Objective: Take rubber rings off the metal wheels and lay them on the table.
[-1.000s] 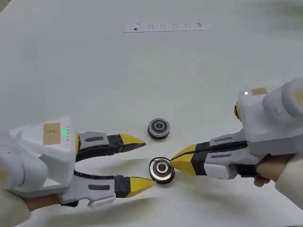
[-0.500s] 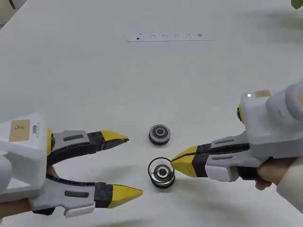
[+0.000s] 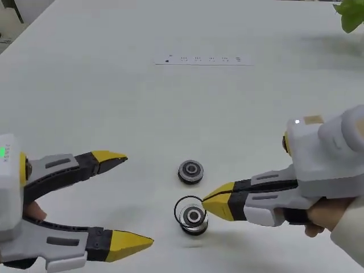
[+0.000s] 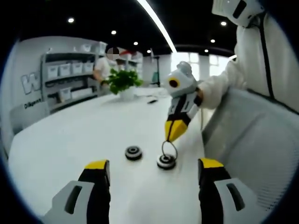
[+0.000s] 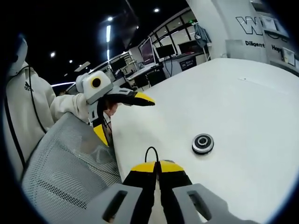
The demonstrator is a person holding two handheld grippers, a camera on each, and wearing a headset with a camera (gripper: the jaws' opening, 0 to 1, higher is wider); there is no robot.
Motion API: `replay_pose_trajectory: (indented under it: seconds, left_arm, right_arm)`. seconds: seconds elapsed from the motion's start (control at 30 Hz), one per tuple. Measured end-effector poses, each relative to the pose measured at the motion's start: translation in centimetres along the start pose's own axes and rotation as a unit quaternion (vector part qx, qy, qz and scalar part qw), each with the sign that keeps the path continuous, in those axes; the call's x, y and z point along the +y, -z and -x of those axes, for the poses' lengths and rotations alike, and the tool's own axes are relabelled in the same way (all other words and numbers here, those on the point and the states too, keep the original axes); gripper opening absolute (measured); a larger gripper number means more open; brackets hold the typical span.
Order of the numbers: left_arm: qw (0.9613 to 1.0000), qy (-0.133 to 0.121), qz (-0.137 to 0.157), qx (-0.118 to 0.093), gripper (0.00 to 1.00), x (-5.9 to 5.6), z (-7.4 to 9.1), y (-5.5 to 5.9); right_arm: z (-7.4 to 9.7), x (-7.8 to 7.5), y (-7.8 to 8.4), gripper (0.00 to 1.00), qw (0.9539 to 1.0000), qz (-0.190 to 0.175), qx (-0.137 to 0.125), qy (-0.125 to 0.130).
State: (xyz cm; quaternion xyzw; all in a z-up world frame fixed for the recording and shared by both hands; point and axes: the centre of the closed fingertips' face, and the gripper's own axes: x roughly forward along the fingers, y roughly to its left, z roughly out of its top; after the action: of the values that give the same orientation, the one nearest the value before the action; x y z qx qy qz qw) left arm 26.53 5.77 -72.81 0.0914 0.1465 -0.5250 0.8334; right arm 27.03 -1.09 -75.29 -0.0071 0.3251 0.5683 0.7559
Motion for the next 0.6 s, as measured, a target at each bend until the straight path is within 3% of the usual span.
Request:
replay_pose_trajectory:
  seconds: [0.4, 0.6]
  left_arm:
    - [0.9994, -0.031, 0.001, -0.014, 0.81, 0.5, 1.9, -0.3]
    - [0.9989, -0.044, 0.0, -0.013, 0.82, 0.7, 2.8, 0.1]
  right_arm:
    - [-0.1, 1.7, -1.1, 0.0, 0.9999, 0.017, -0.001, -0.004]
    - [-0.3, 2.2, -1.3, 0.0, 0.9997, 0.024, 0.003, -0.003]
